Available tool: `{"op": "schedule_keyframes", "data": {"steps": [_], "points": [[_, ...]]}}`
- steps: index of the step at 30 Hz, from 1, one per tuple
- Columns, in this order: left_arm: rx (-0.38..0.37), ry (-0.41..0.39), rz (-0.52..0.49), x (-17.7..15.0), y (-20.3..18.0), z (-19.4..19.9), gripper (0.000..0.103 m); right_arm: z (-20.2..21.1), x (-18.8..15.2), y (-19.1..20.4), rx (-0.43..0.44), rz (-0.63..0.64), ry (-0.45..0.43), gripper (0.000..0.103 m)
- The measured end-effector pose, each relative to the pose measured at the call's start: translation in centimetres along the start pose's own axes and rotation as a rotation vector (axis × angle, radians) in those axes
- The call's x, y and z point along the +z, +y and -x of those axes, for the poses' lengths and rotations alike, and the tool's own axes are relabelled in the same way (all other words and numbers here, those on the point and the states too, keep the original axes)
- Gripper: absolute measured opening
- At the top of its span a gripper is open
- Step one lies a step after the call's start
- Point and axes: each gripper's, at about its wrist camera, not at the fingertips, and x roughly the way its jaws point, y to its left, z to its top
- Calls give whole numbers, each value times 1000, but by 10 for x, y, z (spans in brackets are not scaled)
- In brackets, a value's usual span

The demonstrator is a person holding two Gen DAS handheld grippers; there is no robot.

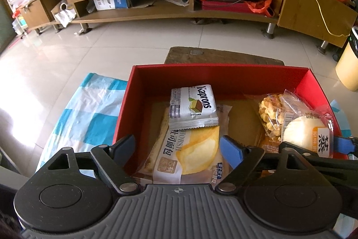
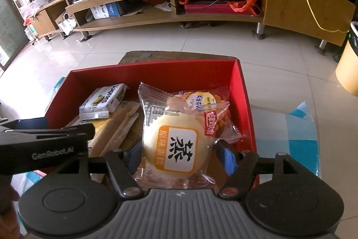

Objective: Organize snacks
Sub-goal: 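Open both tools to release the wafer and bun pack and withdraw, then grasp the white spicy strip pack with the left tool while the right tool grasps the red candy bag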

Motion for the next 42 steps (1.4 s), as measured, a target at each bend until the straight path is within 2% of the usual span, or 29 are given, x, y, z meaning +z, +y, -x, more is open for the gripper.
{"op": "schedule_keyframes", "data": {"steps": [9, 26, 34, 42], "points": [[-7, -8, 0, -2, 0, 6, 90, 2, -2, -1, -32, 14, -2, 68], [-27, -15, -5, -18, 4, 27, 94, 21, -8, -11, -38, -3, -18, 71], [-42, 8, -1, -37, 7, 37, 94, 35, -15, -11, -31, 1, -26, 72], [-58, 64, -2, -67, 8, 41, 95, 50, -26, -12, -32, 5, -34, 72]]}}
